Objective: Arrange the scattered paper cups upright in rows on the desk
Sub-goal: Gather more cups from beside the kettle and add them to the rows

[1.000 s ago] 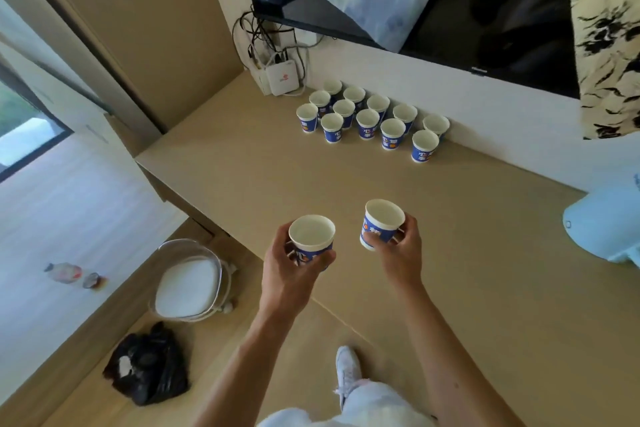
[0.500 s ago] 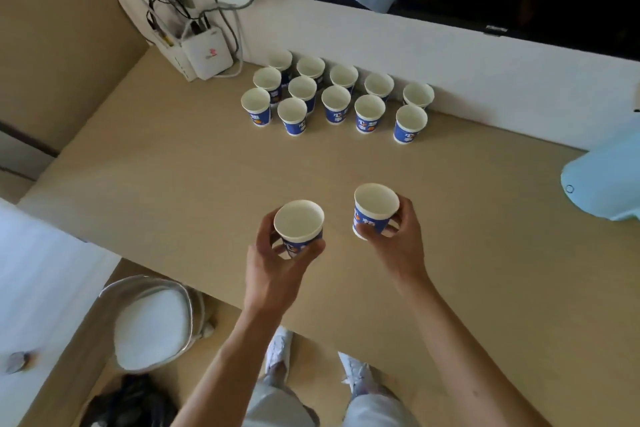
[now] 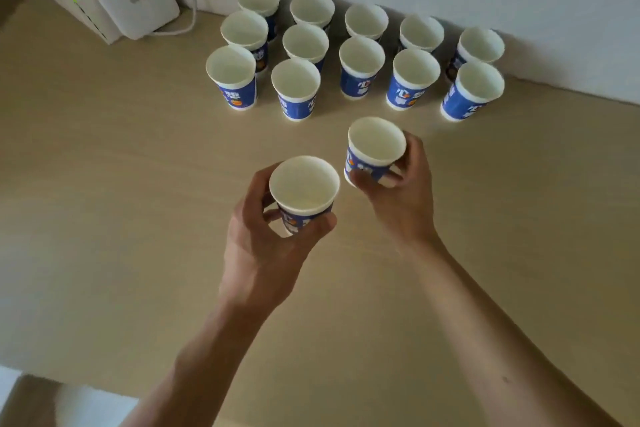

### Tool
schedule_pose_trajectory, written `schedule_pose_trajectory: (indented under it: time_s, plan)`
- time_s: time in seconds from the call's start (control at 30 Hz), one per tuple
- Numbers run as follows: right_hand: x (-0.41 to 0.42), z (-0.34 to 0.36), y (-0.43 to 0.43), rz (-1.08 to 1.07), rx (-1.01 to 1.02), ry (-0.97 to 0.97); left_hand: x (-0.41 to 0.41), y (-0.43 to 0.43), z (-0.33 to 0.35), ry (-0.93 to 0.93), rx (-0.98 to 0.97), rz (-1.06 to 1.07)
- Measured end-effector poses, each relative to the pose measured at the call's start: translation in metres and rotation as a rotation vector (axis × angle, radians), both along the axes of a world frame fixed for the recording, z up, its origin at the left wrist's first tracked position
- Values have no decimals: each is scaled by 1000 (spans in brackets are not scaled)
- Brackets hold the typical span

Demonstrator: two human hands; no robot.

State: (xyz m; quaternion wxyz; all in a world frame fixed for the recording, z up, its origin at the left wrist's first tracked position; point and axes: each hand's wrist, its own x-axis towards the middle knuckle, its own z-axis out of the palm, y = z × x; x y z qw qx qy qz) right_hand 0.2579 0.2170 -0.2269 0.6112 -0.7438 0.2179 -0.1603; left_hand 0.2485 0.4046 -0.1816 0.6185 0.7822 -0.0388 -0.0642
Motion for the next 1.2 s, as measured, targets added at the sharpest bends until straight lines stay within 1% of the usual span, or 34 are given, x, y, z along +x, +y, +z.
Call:
schedule_pose_trajectory:
  time_s: [0.2, 0.33, 0.43, 0.57, 0.83, 1.1, 1.2]
  plan:
    - [56, -27, 1, -37, -86, -67, 26, 10, -32, -64, -23, -22]
    - [73, -36, 1, -54, -152, -84, 25, 15, -42, -77, -40, -45]
    - [78, -41, -1, -87, -170, -103, 19, 16, -46, -70, -66, -58]
    - [83, -43, -5, -71, -203, -113, 14, 17, -47, -64, -109, -74]
    - [91, -46, -11, -57, -220, -131, 13, 15, -43, -66, -129, -98]
    - [91, -49, -16, -25, -202, -105, 10, 12, -44, -57, -118, -120]
    - [78, -48, -18, 10, -215, -39, 10, 8, -45, -52, -107, -133]
